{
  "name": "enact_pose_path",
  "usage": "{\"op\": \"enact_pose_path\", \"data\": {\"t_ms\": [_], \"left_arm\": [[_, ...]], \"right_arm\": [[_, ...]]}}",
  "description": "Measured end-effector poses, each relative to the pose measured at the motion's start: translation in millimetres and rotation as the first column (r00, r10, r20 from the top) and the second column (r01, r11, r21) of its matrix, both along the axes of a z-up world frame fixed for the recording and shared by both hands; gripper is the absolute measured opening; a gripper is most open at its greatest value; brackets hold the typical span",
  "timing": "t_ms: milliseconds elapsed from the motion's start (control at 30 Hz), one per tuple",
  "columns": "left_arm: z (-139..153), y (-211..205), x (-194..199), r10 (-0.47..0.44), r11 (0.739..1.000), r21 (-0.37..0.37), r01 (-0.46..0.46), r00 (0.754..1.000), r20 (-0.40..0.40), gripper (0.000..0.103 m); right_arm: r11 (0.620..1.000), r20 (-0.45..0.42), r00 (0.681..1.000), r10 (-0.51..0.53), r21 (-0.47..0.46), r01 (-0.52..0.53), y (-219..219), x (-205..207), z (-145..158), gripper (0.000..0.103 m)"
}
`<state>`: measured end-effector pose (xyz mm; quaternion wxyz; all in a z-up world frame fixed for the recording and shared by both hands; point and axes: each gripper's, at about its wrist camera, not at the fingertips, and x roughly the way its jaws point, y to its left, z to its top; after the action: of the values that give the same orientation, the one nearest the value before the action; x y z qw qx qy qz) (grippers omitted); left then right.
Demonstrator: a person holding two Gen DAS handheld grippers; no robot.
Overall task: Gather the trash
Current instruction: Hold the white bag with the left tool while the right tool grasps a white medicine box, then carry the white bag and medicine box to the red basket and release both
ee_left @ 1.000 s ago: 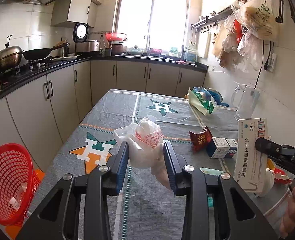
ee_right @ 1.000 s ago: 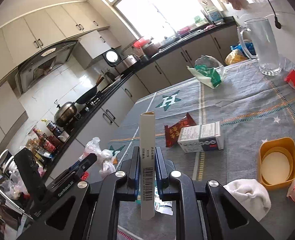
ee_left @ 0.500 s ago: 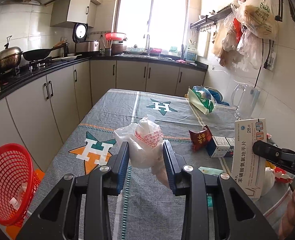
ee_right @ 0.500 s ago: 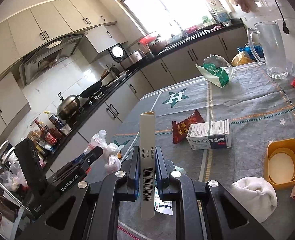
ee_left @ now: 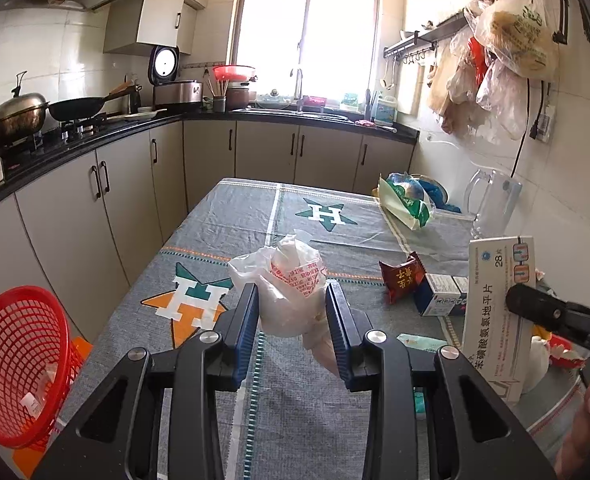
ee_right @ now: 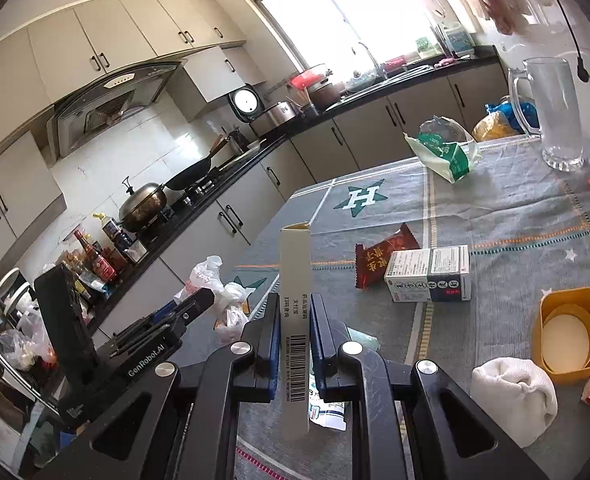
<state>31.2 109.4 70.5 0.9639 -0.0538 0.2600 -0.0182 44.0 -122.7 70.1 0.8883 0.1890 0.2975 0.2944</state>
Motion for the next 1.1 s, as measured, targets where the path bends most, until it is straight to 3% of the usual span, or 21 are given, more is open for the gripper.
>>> {"op": "enact_pose_path", "data": {"t_ms": [567, 1100], "left_arm": [[19.7, 6.6, -48.2, 0.026, 0.999, 0.034, -0.027, 0.999, 0.035, 0.033], [32.9, 48.5, -82.8, 0.087, 0.996, 0.005, -0.088, 0.993, 0.079, 0.033]], "right_arm": [[0.999, -0.001, 1.000, 0.025, 0.034, -0.025, 10.0, -16.8, 15.5, 0.015], [0.993, 0.003, 0.993, 0.114, -0.018, -0.114, 62.2, -39.4, 25.2, 0.015]]}}
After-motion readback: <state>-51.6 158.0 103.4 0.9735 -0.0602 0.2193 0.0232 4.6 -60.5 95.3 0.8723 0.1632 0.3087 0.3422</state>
